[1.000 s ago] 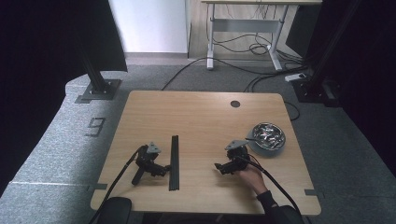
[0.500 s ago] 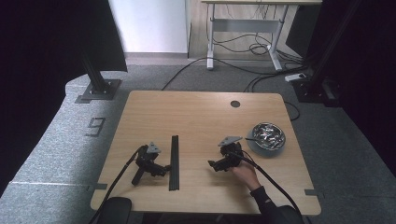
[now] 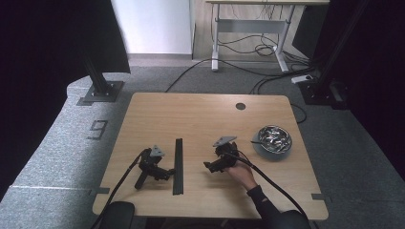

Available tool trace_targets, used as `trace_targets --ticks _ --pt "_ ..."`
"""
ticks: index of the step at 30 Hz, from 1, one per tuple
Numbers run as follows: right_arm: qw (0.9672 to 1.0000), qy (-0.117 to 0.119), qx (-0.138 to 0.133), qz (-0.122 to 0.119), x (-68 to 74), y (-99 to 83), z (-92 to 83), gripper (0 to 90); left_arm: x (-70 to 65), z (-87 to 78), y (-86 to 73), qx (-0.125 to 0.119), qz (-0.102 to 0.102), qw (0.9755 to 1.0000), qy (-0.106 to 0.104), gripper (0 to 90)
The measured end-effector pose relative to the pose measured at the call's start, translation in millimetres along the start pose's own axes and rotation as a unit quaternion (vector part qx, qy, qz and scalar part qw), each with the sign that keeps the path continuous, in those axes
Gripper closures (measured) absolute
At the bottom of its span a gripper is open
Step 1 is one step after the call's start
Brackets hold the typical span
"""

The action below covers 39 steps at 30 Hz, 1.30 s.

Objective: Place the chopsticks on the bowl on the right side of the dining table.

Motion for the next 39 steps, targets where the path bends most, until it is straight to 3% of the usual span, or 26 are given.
trace_targets --ticks 39 --pt "0.9981 0.005 0.039 -0.047 42.1 65.5 45.3 0.0 0.2 0.0 0.0 0.000 0.001 1.0000 0.000 0.0"
Point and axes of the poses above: each handheld gripper's, and its own axes: z roughly forward along the jaws, y roughly out of its top, x roughly to its left, the point moved 3 cm from there along z, roughly forward along the jaws, and after that the axes turned 11 degrees about x, right-handed, at the moved point
